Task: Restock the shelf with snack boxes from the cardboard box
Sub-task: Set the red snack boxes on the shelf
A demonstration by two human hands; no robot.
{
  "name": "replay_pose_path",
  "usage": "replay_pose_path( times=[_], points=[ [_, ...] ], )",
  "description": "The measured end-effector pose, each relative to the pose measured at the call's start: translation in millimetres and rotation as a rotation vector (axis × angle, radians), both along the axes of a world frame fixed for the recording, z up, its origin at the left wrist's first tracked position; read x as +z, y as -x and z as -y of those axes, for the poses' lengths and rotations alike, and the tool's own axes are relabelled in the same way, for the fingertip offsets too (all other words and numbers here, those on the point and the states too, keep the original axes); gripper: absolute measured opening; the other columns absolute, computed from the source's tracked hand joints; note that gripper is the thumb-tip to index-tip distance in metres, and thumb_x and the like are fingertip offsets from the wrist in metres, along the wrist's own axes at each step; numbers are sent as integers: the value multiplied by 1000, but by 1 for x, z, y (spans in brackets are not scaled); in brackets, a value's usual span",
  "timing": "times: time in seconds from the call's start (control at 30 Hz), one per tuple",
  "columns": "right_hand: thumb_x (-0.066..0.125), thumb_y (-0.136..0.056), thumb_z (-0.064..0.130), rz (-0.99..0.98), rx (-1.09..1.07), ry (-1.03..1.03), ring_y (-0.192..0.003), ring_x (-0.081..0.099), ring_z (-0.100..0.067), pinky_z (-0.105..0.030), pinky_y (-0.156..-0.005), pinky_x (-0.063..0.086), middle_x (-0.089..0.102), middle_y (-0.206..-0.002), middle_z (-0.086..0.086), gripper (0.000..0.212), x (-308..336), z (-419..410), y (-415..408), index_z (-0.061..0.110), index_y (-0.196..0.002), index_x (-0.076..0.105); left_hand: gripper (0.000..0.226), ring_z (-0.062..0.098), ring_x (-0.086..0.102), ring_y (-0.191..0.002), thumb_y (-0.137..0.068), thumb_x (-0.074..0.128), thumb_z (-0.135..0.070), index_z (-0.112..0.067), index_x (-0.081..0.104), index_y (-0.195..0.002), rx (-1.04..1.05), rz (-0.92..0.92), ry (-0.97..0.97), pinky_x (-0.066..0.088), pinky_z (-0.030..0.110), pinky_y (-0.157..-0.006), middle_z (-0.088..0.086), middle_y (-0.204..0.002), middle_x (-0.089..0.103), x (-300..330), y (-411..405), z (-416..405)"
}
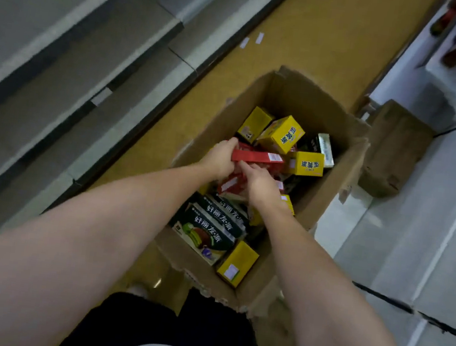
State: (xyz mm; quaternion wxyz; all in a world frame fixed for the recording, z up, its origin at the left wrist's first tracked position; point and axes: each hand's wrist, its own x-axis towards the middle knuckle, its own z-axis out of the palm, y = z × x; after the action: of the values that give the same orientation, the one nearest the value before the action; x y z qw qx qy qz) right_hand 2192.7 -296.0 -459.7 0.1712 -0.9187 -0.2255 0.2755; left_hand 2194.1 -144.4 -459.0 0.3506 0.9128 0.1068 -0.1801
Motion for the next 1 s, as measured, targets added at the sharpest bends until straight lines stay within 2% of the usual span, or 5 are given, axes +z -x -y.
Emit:
replay_pose_path(
  times=[0.13, 0.3, 0.5, 0.67, 1.0],
  points=[
    [53, -96, 20, 94, 43, -60, -120, 54, -26, -19, -78, 38, 55, -135, -3, 44, 53, -25, 3, 31, -139, 53, 22, 32, 58, -92, -81, 56, -1, -10, 56, -101, 82, 126, -36, 48, 38, -76, 14, -99, 63, 62, 8, -24],
    [59, -91, 17, 283, 48, -80, -101, 61, -25, -30, -68, 35, 64, -111, -1, 30, 132, -77, 23, 35, -114, 64, 28, 26, 60, -104, -84, 61, -3, -12, 65, -111, 144, 302, -3, 41, 25, -80, 10, -108, 67, 142, 43, -84],
    [56, -96, 22, 465, 237, -187, -101, 62, -23, -34, -73, 48, 67, -111, -1, 24, 218, -185, 79, 34, -114, 64, 37, 16, 61, -114, -89, 65, -5, -20, 69, -122, 385, 504, 46, 42, 22, -99, 2, -122, 68, 225, 137, -195],
    [52, -97, 25, 599, 393, -272, -108, 51, -32, -42, -90, 43, 61, -111, -6, 25, 263, -300, 148, 31, -120, 55, 35, 19, 62, -113, -90, 63, -10, -25, 70, -121, 626, 597, 18, 46, 38, -105, 3, -122, 68, 273, 237, -312],
    [42, -99, 21, 376, 676, -524, -100, 62, -37, -50, -84, 55, 53, -126, -11, 28, 322, -481, 321, 35, -123, 46, 32, 21, 59, -112, -100, 52, -10, -17, 64, -128, 1016, 710, -197, 45, 25, -93, 9, -130, 60, 346, 479, -457]
  ],
)
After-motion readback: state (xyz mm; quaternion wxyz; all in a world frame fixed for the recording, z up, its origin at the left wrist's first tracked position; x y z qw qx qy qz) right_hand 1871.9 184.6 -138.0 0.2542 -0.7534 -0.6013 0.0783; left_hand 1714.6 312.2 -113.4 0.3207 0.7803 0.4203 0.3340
